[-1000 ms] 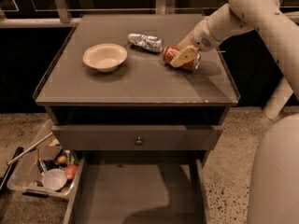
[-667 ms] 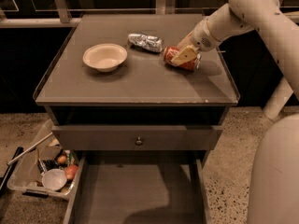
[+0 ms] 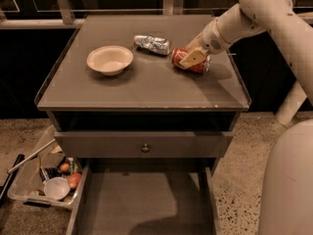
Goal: Place coke can into middle drawer
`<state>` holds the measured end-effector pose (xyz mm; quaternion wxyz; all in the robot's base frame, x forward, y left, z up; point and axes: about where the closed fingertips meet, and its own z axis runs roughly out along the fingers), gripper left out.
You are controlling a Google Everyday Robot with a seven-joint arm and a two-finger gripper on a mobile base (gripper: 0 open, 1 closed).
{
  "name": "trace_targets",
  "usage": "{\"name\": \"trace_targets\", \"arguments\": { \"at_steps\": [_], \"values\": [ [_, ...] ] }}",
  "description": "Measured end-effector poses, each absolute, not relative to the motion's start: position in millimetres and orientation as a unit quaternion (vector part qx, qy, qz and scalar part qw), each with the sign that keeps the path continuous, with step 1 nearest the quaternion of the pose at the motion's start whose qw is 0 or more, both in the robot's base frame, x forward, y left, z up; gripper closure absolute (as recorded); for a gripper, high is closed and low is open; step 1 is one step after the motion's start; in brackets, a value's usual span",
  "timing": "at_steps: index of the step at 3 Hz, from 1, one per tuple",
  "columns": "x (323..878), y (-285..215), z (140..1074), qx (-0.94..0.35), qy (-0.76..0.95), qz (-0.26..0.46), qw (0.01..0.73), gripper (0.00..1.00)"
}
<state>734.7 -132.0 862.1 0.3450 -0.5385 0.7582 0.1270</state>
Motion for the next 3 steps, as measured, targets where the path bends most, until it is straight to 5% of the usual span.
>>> {"name": "trace_targets", "arguments": {
  "at_steps": [3],
  "values": [
    [678,-84,917,-0.601,0.715,0.128,0.333,1.00]
  ]
}}
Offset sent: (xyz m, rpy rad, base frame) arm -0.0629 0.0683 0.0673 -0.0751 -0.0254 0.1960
